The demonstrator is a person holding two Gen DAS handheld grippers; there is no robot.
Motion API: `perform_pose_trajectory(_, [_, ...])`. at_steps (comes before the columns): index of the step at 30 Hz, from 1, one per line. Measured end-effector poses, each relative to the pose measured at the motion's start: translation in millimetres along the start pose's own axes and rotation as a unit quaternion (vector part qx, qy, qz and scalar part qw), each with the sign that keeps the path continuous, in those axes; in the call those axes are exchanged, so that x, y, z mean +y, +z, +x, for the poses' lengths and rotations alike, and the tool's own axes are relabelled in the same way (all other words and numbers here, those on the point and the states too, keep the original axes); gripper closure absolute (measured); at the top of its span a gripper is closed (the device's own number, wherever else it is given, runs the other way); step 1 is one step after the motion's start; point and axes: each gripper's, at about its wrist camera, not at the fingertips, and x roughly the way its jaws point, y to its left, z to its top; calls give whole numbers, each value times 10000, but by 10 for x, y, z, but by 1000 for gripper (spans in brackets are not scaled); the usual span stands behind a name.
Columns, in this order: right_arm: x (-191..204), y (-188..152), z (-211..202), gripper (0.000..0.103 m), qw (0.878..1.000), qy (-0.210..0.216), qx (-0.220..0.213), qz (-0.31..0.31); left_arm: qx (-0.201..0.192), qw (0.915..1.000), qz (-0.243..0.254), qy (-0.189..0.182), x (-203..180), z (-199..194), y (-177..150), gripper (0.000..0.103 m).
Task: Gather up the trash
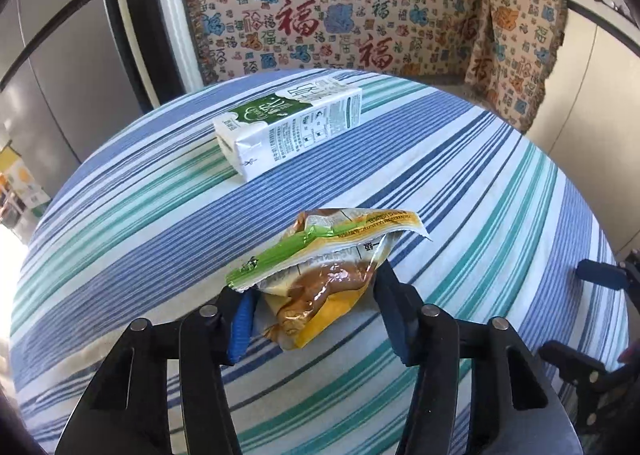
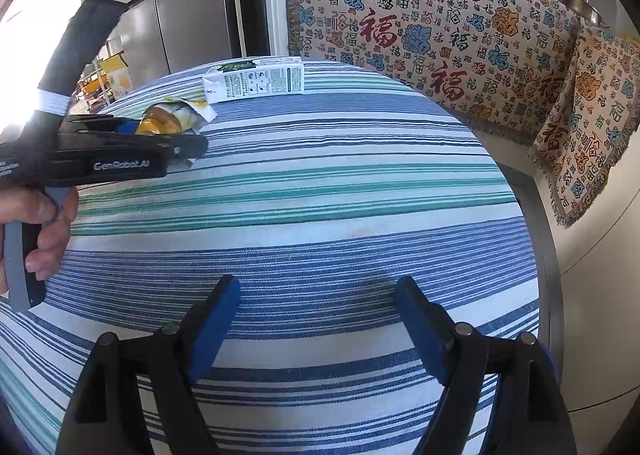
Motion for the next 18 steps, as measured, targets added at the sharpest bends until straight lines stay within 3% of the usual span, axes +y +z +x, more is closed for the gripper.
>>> perform_pose_trajectory(3, [5, -1, 0, 21, 10000, -1, -1, 0, -12, 10000, -24, 69, 137, -286, -163, 62])
perform_pose_trajectory(10, [6, -4, 3, 21, 10000, -4, -3, -1, 69, 9973, -644, 347, 692, -664, -585, 61])
perform_pose_trajectory(13, [5, -5, 3, 21, 10000, -15, -13, 3, 190, 9952, -871, 402, 842, -596, -693, 50])
perform_pose_trajectory(15, [4, -5, 3, 21, 10000, -15, -13, 3, 193, 9949, -907, 390, 877, -559, -724, 23])
perform_pose_trajectory(18, [6, -6, 3, 21, 10000, -11, -12, 7, 138, 9954, -705, 641, 829, -534, -743, 12])
